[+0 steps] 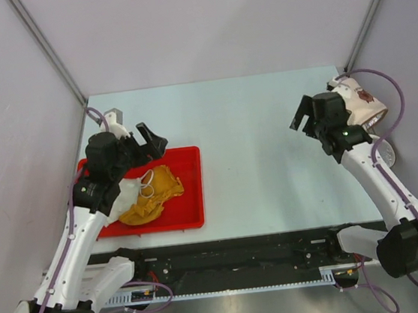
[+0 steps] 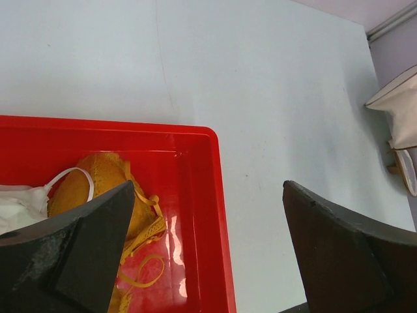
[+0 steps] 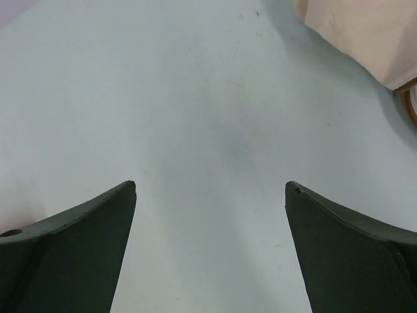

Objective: Unzip the laundry bag and remove the bra

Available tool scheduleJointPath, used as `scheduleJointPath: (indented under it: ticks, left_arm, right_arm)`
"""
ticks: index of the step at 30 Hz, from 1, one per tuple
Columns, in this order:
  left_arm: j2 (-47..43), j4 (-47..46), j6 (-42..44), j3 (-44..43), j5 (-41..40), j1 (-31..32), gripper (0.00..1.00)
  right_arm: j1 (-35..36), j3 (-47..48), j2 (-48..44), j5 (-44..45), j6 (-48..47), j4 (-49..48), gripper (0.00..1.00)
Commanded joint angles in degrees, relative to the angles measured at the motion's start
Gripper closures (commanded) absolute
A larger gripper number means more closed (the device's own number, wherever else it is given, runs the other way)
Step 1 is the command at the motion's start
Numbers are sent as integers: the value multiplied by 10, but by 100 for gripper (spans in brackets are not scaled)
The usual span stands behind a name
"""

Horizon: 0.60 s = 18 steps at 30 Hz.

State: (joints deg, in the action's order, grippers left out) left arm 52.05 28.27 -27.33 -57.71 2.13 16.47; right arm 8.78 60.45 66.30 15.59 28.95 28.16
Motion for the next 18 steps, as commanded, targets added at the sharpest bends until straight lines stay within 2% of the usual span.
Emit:
scheduleJointPath:
  ticks: [1, 8, 14, 18]
  left_arm:
    - [-20, -32, 21, 18, 29, 4, 0]
    - [-28, -32, 28, 30, 26, 4, 0]
    - [-36, -38, 25, 45, 21, 4, 0]
    - [-38, -35, 24, 49, 17, 4, 0]
  right_arm:
    - [81, 10, 2, 129, -28, 90, 0]
    - [151, -25, -9, 149, -24, 103, 0]
    - [151, -38, -18, 162, -28, 90, 0]
    - [153, -42, -17, 139, -28, 69, 0]
